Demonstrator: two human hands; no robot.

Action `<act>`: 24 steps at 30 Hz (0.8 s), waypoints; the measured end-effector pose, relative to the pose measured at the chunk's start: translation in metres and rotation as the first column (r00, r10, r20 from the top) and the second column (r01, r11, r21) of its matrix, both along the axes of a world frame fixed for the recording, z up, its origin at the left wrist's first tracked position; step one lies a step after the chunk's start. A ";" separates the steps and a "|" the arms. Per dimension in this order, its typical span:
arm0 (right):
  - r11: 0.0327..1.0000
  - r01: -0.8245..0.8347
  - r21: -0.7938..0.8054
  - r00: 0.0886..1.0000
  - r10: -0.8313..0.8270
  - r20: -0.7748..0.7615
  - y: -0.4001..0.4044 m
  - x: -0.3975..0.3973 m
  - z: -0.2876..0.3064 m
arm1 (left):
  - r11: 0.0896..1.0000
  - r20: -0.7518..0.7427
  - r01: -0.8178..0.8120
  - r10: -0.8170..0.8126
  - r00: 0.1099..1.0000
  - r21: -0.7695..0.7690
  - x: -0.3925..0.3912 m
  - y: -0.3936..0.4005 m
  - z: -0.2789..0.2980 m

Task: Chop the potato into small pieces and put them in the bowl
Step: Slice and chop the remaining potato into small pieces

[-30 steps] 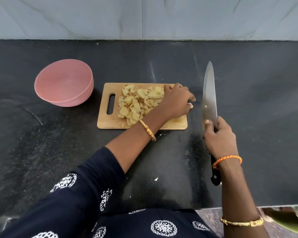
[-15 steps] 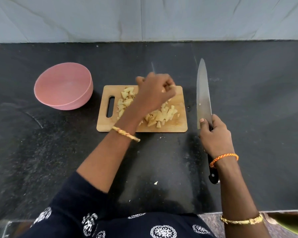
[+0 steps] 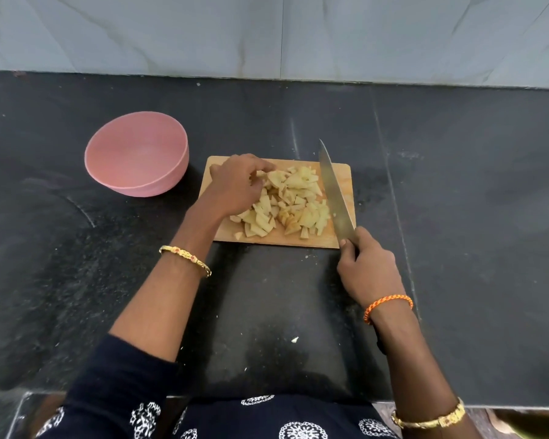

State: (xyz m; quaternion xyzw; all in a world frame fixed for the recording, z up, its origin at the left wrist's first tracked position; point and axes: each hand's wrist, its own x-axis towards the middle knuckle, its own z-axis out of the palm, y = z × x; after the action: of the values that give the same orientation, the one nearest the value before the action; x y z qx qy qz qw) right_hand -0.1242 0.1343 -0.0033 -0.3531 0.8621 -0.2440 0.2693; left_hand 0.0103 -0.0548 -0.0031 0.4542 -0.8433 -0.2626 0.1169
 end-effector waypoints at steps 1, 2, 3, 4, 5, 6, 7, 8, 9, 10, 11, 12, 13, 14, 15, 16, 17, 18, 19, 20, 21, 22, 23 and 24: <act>1.000 0.002 0.000 1.000 -0.002 0.001 -0.001 0.000 0.001 | 0.999 0.058 0.033 -0.032 0.998 -0.013 -0.001 -0.001 0.002; 1.000 0.003 0.004 1.000 -0.003 0.007 -0.001 -0.001 0.001 | 0.997 0.121 0.067 -0.063 0.991 -0.024 -0.003 -0.003 0.004; 1.000 0.004 0.007 1.000 -0.004 0.017 -0.001 -0.001 0.002 | 0.995 0.180 0.099 -0.092 0.979 -0.029 -0.005 -0.005 0.005; 1.000 0.004 0.005 1.000 -0.004 0.027 -0.001 -0.002 0.002 | 0.990 0.231 0.134 -0.121 0.965 -0.042 -0.007 -0.006 0.007; 1.000 0.004 -0.002 0.999 -0.004 0.036 -0.001 -0.003 0.002 | 0.983 0.278 0.173 -0.148 0.949 -0.068 -0.010 -0.008 0.009; 1.000 0.006 -0.011 0.999 -0.005 0.041 0.000 -0.003 0.002 | 0.972 0.322 0.212 -0.168 0.932 -0.105 -0.012 -0.010 0.010; 1.000 0.008 -0.018 0.999 -0.007 0.047 0.001 -0.004 0.002 | 0.961 0.358 0.243 -0.181 0.916 -0.134 -0.015 -0.012 0.012; 1.000 0.010 -0.021 0.999 -0.009 0.053 0.001 -0.003 0.003 | 0.952 0.383 0.264 -0.189 0.904 -0.152 -0.016 -0.014 0.012; 1.000 0.013 -0.021 0.998 -0.012 0.057 0.001 -0.003 0.003 | 0.947 0.396 0.277 -0.194 0.897 -0.163 -0.018 -0.017 0.012; 1.000 0.016 -0.018 0.998 -0.015 0.060 0.002 -0.003 0.003 | 0.944 0.397 0.285 -0.199 0.896 -0.169 -0.019 -0.019 0.012; 1.000 0.020 -0.012 0.998 -0.019 0.061 0.002 -0.003 0.003 | 0.942 0.385 0.288 -0.204 0.900 -0.174 -0.019 -0.020 0.012; 1.000 0.023 -0.006 0.998 -0.022 0.061 0.002 -0.003 0.003 | 0.941 0.362 0.285 -0.206 0.909 -0.181 -0.020 -0.022 0.012; 1.000 0.025 -0.004 0.998 -0.025 0.060 0.001 -0.003 0.003 | 0.944 0.332 0.277 -0.207 0.921 -0.180 -0.019 -0.024 0.012; 1.000 0.030 -0.003 0.998 -0.029 0.055 0.001 -0.003 0.003 | 0.949 0.294 0.260 -0.201 0.934 -0.178 -0.019 -0.025 0.013; 0.999 0.035 0.000 0.998 -0.035 0.047 0.002 -0.003 0.004 | 0.958 0.247 0.230 -0.184 0.951 -0.172 -0.017 -0.027 0.014; 0.999 0.043 0.007 0.998 -0.043 0.035 0.002 -0.003 0.003 | 0.969 0.185 0.188 -0.157 0.970 -0.162 -0.015 -0.028 0.016; 0.999 0.049 0.019 0.999 -0.049 0.021 0.003 -0.003 0.003 | 0.981 0.104 0.138 -0.125 0.987 -0.137 -0.013 -0.028 0.018; 0.998 0.050 0.037 0.999 -0.050 0.007 0.003 -0.002 0.003 | 0.991 0.006 0.092 -0.092 0.996 -0.094 -0.011 -0.029 0.020; 0.998 0.041 0.057 0.999 -0.041 -0.005 0.003 -0.001 0.003 | 0.998 -0.097 0.055 -0.058 0.994 -0.034 -0.008 -0.029 0.023; 0.997 0.026 0.078 1.000 -0.025 -0.013 0.002 0.001 0.002 | 0.999 -0.174 0.029 -0.023 0.984 0.032 -0.005 -0.028 0.025; 0.996 0.008 0.094 1.000 -0.007 -0.019 0.001 0.004 0.003 | 0.996 -0.215 0.008 0.012 0.977 0.092 -0.003 -0.027 0.027; 0.994 -0.008 0.109 1.000 0.010 -0.023 -0.001 0.006 0.003 | 0.989 -0.237 -0.008 0.042 0.971 0.145 -0.001 -0.026 0.028; 0.992 -0.022 0.121 0.999 0.026 -0.027 -0.003 0.008 0.004 | 0.981 -0.260 -0.020 0.072 0.963 0.195 0.000 -0.026 0.028; 0.991 -0.033 0.132 0.999 0.038 -0.036 -0.004 0.010 0.005 | 0.970 -0.291 -0.033 0.104 0.951 0.241 0.001 -0.025 0.028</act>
State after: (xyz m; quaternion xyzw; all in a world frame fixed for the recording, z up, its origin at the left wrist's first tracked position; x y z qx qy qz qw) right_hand -0.1146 0.1298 0.0017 -0.3547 0.8749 -0.1750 0.2797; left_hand 0.0108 -0.0797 0.0249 0.4484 -0.7626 -0.4216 0.1991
